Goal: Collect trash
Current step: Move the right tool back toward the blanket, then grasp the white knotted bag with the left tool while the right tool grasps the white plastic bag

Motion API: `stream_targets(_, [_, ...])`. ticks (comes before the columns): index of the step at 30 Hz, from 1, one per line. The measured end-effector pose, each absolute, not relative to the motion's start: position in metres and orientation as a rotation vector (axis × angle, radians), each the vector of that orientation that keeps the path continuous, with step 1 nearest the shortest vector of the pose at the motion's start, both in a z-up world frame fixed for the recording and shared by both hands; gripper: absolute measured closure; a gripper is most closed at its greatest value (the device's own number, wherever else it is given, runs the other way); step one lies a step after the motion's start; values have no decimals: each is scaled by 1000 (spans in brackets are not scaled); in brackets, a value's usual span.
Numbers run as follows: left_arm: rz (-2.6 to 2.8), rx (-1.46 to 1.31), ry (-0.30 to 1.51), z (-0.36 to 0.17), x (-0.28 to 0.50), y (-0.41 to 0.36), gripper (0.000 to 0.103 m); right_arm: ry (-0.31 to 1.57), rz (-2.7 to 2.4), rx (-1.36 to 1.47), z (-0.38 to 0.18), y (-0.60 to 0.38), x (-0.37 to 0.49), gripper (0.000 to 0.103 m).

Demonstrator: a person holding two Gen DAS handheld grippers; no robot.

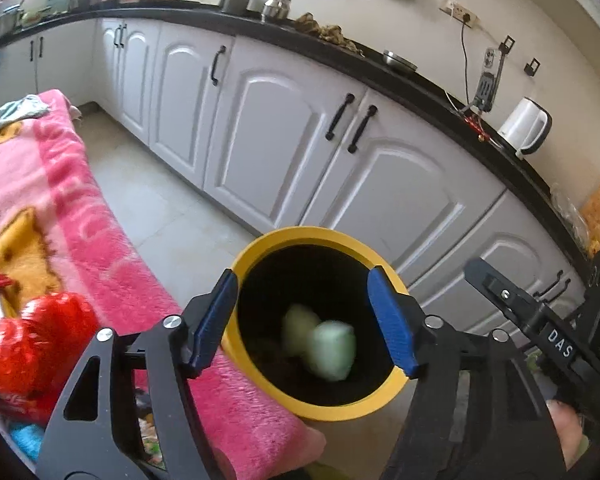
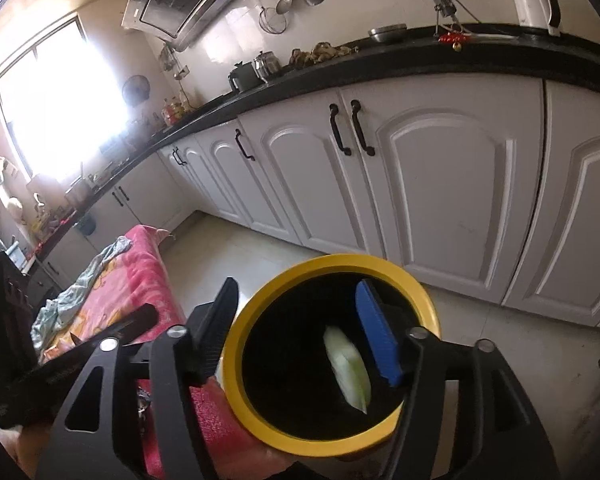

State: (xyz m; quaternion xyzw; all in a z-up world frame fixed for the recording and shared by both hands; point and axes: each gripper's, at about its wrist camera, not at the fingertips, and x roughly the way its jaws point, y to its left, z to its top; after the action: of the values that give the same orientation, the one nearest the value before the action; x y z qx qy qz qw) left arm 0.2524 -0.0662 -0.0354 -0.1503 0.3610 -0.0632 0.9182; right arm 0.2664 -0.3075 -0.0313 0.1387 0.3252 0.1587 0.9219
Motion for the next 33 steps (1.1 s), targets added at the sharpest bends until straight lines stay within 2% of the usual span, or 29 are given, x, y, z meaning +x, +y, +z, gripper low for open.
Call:
stream_targets(2, [-114, -312, 725, -31, 246, -59, 28, 651, 318, 286, -30, -310, 261, 35])
stream_targets(6, [-79, -292, 681, -19, 226, -46, 20, 591, 292, 285, -20, -312, 238, 24])
stream_targets(7, [-66, -294, 666, -16, 218, -40, 10, 577, 287, 283, -18, -312, 234, 22])
stream_targets(18, [4, -294, 557, 17, 163, 6, 11, 479, 339, 242, 14, -288, 192, 14])
stream_targets(33, [63, -319, 470, 33, 106, 56, 11, 401, 476, 137, 44, -224, 147, 9])
